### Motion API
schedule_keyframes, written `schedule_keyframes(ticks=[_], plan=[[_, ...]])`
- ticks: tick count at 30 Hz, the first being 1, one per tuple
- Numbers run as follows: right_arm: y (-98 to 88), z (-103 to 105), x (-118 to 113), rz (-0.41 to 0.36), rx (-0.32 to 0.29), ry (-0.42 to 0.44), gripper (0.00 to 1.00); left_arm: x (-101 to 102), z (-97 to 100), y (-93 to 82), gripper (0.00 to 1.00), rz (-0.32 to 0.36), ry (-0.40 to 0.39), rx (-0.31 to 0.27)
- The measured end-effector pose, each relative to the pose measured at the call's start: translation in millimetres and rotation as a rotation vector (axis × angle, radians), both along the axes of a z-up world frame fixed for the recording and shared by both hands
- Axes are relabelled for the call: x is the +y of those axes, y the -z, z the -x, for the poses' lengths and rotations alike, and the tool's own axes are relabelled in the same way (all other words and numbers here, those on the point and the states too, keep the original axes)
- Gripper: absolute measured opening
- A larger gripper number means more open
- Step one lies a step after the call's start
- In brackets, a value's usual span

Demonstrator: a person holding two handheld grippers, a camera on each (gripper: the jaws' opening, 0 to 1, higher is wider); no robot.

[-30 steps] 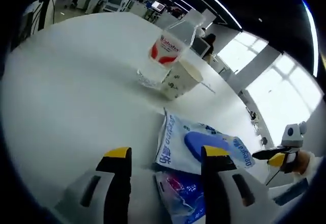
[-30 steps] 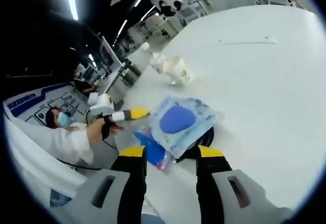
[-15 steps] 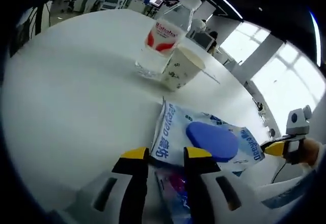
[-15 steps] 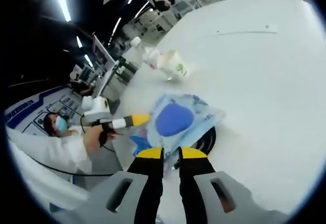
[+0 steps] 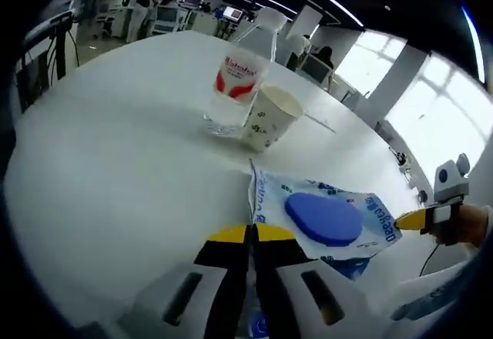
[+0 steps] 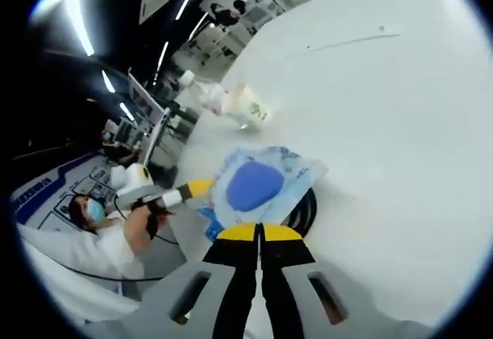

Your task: Arrange the tabletop items into an orderly group along one side of the table until the central work area is clear of visible clutter.

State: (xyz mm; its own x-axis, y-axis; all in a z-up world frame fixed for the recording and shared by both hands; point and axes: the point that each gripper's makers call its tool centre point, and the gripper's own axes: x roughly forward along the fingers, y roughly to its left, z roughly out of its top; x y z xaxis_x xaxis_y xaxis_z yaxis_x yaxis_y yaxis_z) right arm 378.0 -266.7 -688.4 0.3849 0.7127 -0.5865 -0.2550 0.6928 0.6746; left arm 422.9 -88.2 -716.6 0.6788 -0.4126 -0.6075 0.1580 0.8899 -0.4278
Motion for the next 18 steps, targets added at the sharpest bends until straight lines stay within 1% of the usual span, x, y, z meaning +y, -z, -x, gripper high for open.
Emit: schedule_keyframes(ticks=[3, 6, 10, 16, 18], plan=[[-5.0, -1.4, -7.0, -0.023, -0.010, 0.027, 0.00, -3.8, -3.3, -13.5, 0.00, 0.011, -0.006, -0.047], [-9.4, -4.8, -15.6, -0.046, -0.021, 0.065, 0.00, -10.4, -6.6, -28.2, 0.00, 0.010, 0.012, -0.097], [-14.0, -10.0, -27.5, -0.061, -0.032, 0.106, 0.00, -23.9, -13.0, -39.9, 0.00, 0.022, 0.040, -0.132], [-26.0, -19.6, -46.6, -0.090, -0.061, 0.172, 0.00, -46.7, -24.1, -46.4, 0.00, 0.020, 0.099, -0.165], [-25.9, -21.1, -52.4, -0.082, -0.068, 0.184, 0.00, -50.5, -30.0, -44.6, 0.00, 0.015, 0.113, -0.171]])
